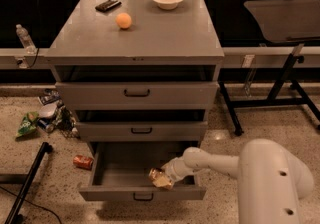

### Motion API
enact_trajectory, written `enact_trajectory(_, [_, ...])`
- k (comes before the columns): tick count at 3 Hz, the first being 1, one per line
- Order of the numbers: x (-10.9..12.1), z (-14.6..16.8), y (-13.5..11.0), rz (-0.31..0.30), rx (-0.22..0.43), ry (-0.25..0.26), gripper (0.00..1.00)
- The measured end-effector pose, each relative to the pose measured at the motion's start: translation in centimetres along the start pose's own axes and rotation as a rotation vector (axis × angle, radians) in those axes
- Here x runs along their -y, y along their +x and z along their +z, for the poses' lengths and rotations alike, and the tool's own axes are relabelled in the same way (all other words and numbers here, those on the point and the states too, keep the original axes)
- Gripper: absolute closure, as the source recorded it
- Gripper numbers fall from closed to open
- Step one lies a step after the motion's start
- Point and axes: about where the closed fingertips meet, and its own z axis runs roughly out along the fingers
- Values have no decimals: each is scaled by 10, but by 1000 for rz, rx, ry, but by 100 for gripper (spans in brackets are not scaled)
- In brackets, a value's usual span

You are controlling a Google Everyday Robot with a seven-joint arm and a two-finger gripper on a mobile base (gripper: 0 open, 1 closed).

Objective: Pick orange can from bottom drawer and place on counter

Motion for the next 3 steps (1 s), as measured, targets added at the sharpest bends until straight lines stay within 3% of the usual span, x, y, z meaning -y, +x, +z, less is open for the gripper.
enact_trajectory(1, [-56,-2,28,124,21,-73,100])
enact_trajectory(2, [-63,-4,31,156,43,-60,100])
enact_trajectory(3, [-53,-18,22,135,59,-16,100])
